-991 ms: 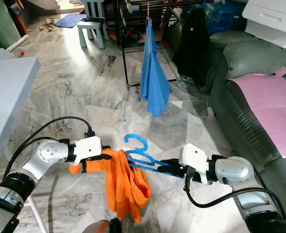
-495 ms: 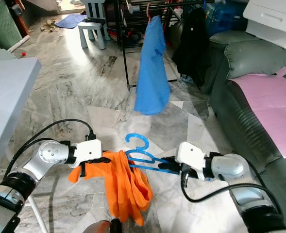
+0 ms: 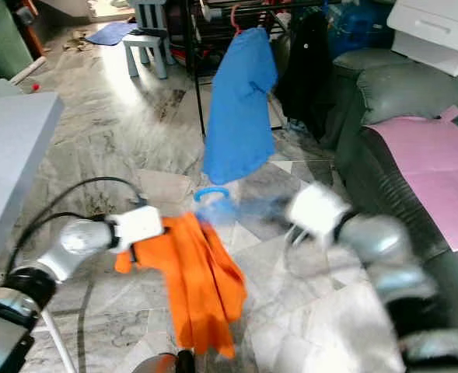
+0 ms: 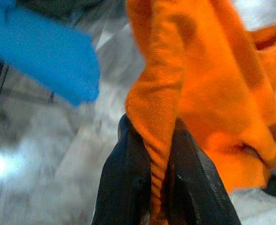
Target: Hang hanger
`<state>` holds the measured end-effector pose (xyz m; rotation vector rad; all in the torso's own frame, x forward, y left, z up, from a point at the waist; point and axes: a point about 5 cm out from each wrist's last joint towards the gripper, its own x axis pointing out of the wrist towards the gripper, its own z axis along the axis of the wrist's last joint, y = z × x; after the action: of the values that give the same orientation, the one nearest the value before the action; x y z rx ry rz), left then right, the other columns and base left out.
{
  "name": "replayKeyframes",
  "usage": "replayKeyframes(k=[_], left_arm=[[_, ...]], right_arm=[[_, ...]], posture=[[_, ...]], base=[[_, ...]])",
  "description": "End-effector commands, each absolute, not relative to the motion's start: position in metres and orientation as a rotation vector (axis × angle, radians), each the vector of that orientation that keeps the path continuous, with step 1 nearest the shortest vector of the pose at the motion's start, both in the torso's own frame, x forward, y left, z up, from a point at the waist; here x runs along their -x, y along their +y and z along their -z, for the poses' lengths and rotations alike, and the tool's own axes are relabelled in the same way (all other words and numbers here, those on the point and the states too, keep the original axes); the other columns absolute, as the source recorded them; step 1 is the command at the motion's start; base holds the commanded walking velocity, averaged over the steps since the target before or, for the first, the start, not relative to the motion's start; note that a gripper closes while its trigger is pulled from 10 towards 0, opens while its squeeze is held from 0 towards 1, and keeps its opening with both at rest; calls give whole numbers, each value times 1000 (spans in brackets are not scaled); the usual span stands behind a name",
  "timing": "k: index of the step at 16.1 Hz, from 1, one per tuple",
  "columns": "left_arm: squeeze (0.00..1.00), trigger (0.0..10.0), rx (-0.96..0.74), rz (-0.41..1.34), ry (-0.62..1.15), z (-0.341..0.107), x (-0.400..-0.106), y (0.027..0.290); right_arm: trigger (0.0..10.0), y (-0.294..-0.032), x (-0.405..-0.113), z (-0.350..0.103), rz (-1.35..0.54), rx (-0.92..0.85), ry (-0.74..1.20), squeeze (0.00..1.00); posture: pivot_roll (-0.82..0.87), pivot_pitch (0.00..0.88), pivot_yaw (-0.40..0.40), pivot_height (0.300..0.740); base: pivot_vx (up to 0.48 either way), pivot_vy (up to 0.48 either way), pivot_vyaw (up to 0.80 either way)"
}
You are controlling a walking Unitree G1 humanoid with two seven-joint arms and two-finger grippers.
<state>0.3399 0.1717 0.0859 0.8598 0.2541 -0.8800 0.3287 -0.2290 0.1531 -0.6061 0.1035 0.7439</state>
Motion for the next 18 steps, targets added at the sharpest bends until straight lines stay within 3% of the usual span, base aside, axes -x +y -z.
replayKeyframes(k=[1, 5, 6, 10, 11, 14, 16, 17, 18], left_arm=[[0, 0, -857, 838, 256, -87, -341, 179], [0, 0, -844, 820, 265, -81, -338, 181], [0, 0, -811, 786, 257, -81, -338, 183], [0, 0, -664, 764, 237, -83, -336, 182], [0, 0, -653, 759, 235, -83, -336, 181], [0, 0, -515, 727, 186, -90, -340, 169], [0, 0, -473, 811, 129, -102, -339, 155], [0, 431, -477, 858, 103, -108, -338, 149], [0, 2784, -470, 885, 68, -117, -337, 142]], right_arm=[[10000, -240, -337, -171, -661, 587, 54, 1000], [10000, -243, -342, -169, -562, 644, 31, 1000], [10000, -239, -348, -166, -423, 510, -9, 1000], [10000, -204, -338, -138, -301, 142, -43, 1000], [10000, -201, -337, -134, -284, 115, -38, 0], [10000, -178, -330, -107, -236, 14, 98, 0], [10000, -171, -328, -101, -270, -62, 120, 0], [10000, -169, -327, -97, -296, -106, 163, 0], [10000, -169, -327, -95, -285, -144, 175, 0]], posture=[[-77, 72, 47, 740], [-76, 73, 41, 740], [-75, 74, 40, 740], [-60, 79, 39, 740], [-61, 79, 38, 740], [-65, 79, 38, 740], [-60, 83, 34, 740], [-55, 85, 31, 740], [-53, 86, 29, 740]], base=[[0, 0, 0], [0, 0, 0], [0, 0, 0], [0, 0, 0], [0, 0, 0], [0, 0, 0], [0, 0, 0], [0, 0, 0], [0, 0, 0]])
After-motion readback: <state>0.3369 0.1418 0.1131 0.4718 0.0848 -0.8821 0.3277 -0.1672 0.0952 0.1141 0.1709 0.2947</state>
